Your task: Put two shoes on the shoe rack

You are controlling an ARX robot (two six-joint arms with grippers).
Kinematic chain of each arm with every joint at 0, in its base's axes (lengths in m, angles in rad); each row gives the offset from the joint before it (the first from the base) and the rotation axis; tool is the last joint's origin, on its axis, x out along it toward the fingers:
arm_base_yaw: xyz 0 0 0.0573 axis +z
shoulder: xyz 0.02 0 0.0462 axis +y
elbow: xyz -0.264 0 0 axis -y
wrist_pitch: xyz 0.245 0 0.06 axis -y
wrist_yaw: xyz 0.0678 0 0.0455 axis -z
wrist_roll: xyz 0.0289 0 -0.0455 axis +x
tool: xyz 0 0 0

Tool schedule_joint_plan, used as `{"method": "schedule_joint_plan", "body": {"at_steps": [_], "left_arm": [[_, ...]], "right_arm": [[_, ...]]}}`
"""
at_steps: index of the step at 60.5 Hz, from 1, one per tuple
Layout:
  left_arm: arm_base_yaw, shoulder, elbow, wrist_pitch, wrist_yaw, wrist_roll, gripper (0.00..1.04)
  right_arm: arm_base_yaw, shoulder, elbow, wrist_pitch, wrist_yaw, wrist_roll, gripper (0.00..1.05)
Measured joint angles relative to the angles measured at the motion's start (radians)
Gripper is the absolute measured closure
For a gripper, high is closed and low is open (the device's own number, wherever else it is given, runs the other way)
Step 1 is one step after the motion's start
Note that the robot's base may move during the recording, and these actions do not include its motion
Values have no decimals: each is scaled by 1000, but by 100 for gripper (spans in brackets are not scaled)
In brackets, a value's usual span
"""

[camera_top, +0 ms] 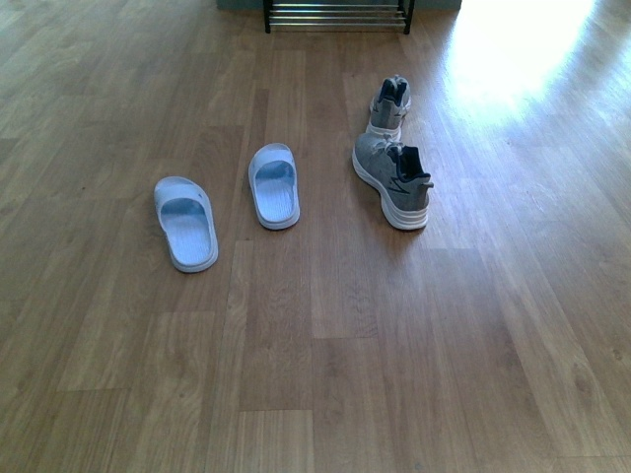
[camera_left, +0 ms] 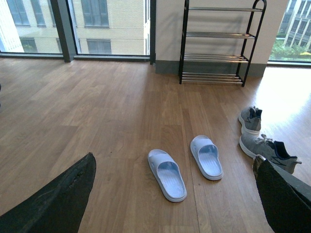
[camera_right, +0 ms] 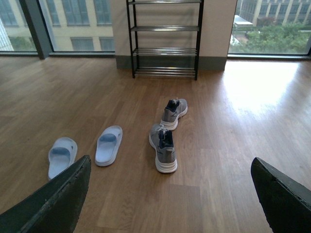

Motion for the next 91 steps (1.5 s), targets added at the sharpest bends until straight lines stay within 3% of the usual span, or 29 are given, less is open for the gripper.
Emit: {"method": "schedule_joint_plan", "body": {"at_steps": [91], "left_arm": [[0, 0, 0, 0, 0, 0, 9]], "right_arm": [[0, 0, 0, 0, 0, 0, 9]]}}
